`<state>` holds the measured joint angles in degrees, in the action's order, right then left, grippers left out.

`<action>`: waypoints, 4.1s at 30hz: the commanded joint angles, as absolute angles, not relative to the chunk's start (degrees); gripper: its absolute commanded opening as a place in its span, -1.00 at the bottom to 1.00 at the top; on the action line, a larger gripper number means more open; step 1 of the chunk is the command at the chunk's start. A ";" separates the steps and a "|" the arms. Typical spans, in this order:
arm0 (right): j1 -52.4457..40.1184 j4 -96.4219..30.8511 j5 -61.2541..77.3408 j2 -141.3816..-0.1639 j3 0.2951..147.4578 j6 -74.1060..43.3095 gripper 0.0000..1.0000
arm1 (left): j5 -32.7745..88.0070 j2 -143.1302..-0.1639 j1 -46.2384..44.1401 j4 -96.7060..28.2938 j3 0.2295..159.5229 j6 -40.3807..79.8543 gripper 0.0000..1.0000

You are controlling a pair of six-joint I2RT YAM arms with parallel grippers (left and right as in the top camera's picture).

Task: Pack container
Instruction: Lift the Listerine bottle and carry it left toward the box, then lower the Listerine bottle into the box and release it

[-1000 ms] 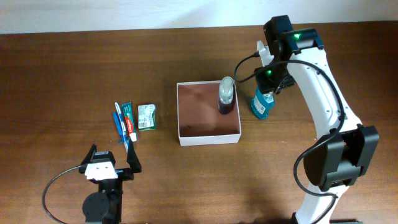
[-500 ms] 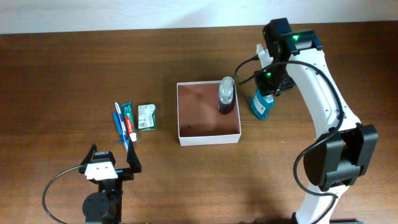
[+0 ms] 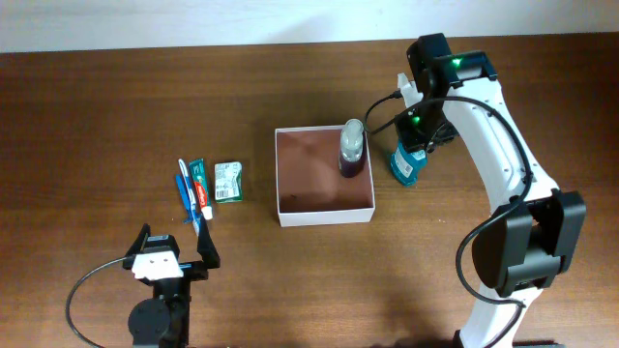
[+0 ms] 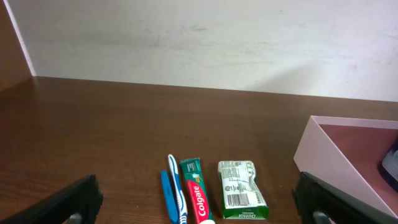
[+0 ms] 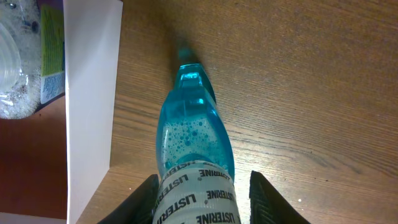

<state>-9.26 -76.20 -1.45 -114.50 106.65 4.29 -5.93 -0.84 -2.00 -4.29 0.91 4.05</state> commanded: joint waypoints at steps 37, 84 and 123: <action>-9.76 -91.26 0.19 -114.74 124.79 -4.21 -0.53 | -5.32 -0.34 -1.69 -4.27 0.54 3.14 0.99; -26.35 -96.27 4.21 -114.69 130.61 -21.98 -0.55 | -5.32 -0.34 -1.69 -4.27 0.54 3.14 0.99; -26.30 -87.79 -3.70 -114.72 117.32 -24.53 -0.54 | -5.32 -0.34 -1.69 -4.27 0.54 3.14 0.99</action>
<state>-26.35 -88.09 -1.54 -115.46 118.15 -24.01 -5.93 -0.84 -2.00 -4.29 0.91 4.05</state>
